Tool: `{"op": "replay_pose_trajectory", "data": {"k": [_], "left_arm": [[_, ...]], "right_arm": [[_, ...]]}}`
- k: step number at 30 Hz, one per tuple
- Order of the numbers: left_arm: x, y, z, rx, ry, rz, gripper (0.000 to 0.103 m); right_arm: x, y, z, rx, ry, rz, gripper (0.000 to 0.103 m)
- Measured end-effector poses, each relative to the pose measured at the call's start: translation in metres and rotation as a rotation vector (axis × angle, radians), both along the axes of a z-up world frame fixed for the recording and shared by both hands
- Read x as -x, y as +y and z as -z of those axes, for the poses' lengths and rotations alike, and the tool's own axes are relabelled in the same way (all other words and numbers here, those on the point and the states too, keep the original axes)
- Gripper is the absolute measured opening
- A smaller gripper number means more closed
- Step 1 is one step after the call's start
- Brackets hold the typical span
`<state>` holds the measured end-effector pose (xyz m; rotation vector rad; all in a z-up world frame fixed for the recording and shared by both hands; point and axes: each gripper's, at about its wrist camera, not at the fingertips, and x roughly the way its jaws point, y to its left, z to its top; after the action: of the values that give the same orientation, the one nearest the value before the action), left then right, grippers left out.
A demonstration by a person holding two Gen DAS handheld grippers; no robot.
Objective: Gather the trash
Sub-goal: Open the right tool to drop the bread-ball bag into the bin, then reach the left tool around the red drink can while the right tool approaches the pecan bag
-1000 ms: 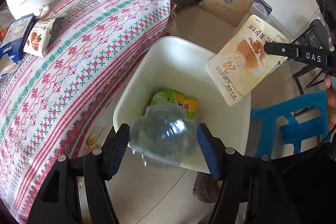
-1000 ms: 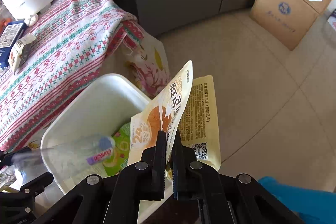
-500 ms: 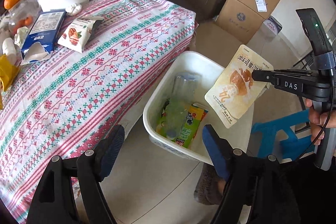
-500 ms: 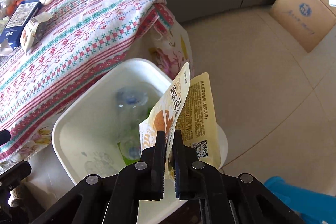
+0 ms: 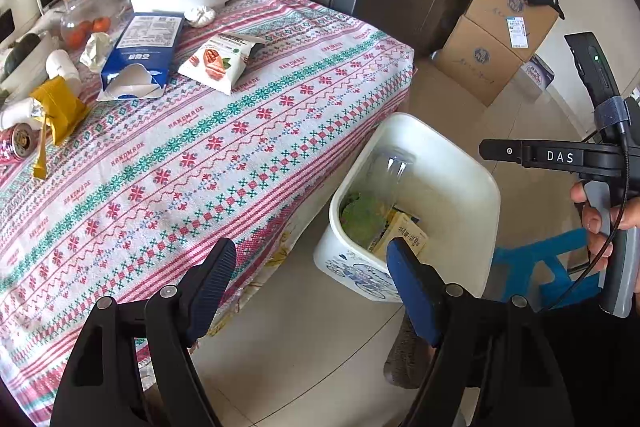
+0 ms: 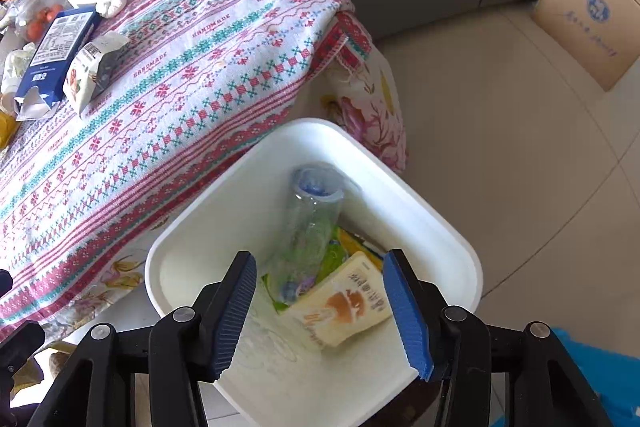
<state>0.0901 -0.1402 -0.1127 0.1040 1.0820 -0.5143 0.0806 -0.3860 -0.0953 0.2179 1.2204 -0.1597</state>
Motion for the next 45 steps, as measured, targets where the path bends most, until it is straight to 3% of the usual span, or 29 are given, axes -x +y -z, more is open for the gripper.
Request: {"op": "replay_pose_trajectory", "data": {"k": [11, 23, 28, 36, 45], "left_arm": [[-0.004, 0.044, -0.01, -0.002, -0.022, -0.095, 0.08], [-0.032, 0.132, -0.011, -0.003, 0.0, -0.308, 0.081], [-0.062, 0.179, -0.018, -0.001, 0.047, -0.426, 0.081], [-0.13, 0.26, -0.036, -0.074, 0.032, -0.562, 0.081], [-0.208, 0.317, -0.012, -0.02, 0.105, -0.724, 0.079]], "right_arm": [[-0.019, 0.042, -0.016, 0.016, -0.035, -0.072, 0.069], [-0.048, 0.116, -0.034, 0.047, -0.08, -0.193, 0.074], [-0.063, 0.141, -0.037, 0.05, -0.091, -0.228, 0.076], [-0.094, 0.17, -0.032, 0.049, -0.084, -0.249, 0.076], [-0.132, 0.174, -0.021, 0.084, -0.067, -0.231, 0.076]]}}
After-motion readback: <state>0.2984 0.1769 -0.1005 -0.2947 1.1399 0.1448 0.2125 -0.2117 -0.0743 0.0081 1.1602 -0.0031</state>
